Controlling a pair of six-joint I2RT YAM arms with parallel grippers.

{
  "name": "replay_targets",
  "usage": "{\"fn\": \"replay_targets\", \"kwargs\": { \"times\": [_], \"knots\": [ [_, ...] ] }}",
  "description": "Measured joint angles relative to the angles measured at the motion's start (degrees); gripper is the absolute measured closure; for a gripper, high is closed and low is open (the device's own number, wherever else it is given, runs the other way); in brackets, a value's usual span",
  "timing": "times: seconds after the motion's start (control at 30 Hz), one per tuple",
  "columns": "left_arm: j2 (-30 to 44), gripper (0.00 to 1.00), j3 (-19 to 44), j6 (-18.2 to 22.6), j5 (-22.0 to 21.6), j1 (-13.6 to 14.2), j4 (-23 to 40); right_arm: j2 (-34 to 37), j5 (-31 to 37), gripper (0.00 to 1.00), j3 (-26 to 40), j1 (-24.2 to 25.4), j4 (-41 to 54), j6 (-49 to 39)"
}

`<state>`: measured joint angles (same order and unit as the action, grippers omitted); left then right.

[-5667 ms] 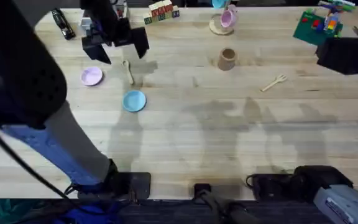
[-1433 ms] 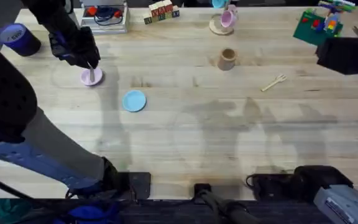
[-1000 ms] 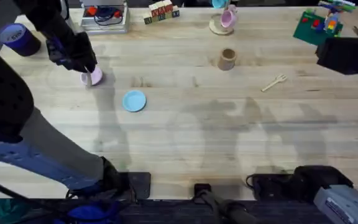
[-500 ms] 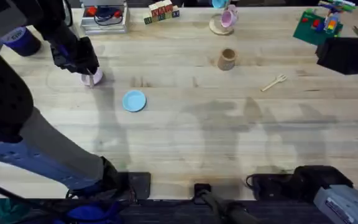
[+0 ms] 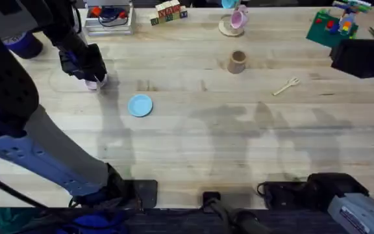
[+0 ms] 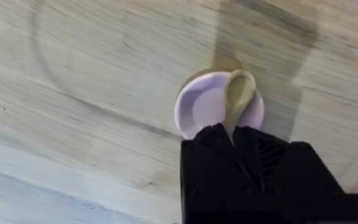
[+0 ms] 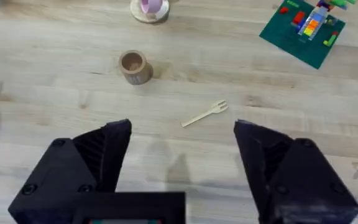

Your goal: Pick up a utensil and set it on the pink plate, then put the other utensil in the container.

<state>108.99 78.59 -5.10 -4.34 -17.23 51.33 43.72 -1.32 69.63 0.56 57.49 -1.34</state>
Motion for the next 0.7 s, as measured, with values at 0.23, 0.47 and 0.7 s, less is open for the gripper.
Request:
{"fn": "replay_targets", "kwargs": {
  "times": [0.23,0.47,0.7],
  "knots": [
    [0.00,0.950,0.00,0.00,0.00,0.00,-0.17,-0.02,0.00,0.006,0.00,0.00,0.00,0.00],
    [0.02,0.867,0.00,0.00,0.02,0.00,-0.42,-0.02,0.00,0.006,0.00,0.00,0.00,0.00],
    [0.02,0.795,-0.02,-0.02,0.02,0.00,-0.42,-0.02,0.02,0.005,0.00,0.00,0.00,0.00]
  ]
}}
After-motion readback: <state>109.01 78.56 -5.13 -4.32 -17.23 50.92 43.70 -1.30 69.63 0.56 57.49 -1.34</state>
